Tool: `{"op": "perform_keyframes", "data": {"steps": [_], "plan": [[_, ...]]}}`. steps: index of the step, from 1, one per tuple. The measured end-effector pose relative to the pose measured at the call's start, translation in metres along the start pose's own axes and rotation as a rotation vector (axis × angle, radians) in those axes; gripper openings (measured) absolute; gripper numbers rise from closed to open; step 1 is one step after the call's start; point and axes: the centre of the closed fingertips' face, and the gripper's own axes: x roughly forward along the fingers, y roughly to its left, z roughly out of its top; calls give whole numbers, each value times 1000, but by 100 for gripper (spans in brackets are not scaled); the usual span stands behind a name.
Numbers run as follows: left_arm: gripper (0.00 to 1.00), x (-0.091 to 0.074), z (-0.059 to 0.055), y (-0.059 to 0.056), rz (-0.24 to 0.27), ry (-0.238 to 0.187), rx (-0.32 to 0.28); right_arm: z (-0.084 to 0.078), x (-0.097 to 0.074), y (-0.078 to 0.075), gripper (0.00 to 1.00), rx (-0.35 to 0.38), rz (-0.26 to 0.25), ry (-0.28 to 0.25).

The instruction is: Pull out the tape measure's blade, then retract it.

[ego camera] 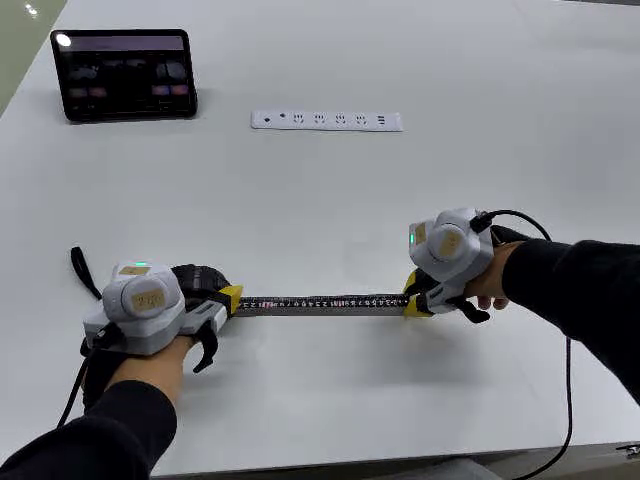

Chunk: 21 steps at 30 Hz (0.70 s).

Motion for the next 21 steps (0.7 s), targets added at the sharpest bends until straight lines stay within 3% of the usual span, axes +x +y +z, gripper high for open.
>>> {"op": "perform_keyframes", "data": {"steps": [21], "plan": [[61,0,-2,1,-3,7,-3,22,11,3,11,-24,5,-26]]}}
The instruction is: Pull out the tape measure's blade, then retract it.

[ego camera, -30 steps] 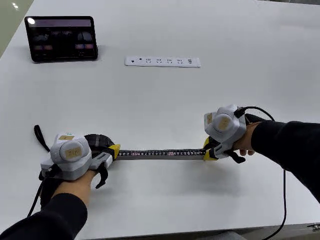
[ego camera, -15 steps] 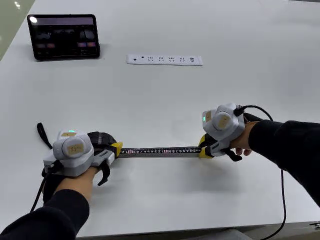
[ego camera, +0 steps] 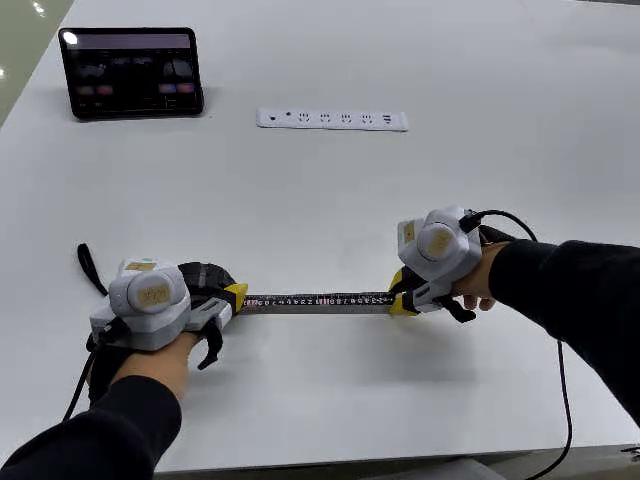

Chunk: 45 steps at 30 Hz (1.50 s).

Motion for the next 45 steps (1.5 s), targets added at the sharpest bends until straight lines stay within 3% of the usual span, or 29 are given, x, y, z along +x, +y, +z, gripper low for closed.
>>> {"op": "perform_keyframes", "data": {"steps": [45], "plan": [[61,2,1,0,-2,8,-16,44,14,5,11,-9,8,-57]]}}
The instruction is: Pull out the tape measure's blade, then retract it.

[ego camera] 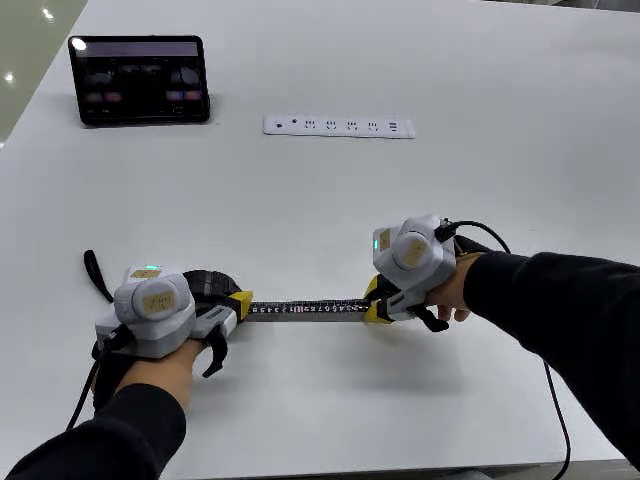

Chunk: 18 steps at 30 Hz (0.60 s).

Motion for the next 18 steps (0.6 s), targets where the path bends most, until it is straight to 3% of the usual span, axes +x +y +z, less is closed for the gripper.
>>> {"op": "perform_keyframes", "data": {"steps": [18], "plan": [[61,0,0,0,-3,-2,-9,16,7,2,11,13,3,-32]]}}
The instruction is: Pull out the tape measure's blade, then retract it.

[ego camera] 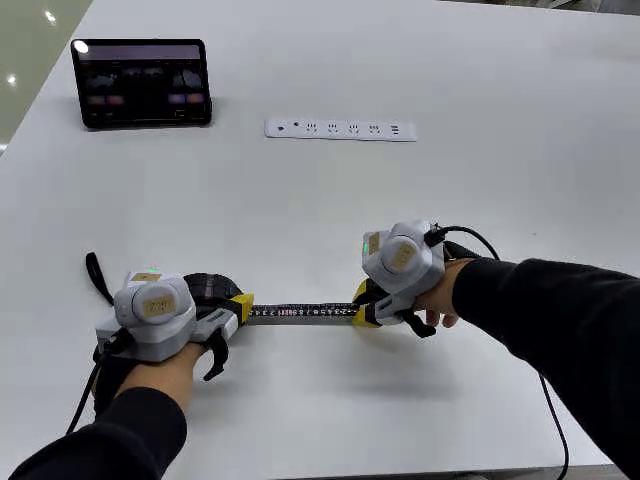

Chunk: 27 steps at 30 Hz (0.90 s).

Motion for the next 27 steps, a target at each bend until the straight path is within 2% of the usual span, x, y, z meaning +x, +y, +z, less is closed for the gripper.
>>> {"op": "perform_keyframes", "data": {"steps": [10,16,20,27], "plan": [[61,-1,0,0,2,-2,-3,7,4,-1,11,-16,-8,-25],[61,-1,0,0,2,-1,-6,10,6,-1,11,-3,-7,-30],[61,-1,0,-1,0,-3,-12,13,8,-1,11,32,-8,-46],[61,-1,-1,0,-5,0,-16,19,12,1,11,30,-4,-59]]}}
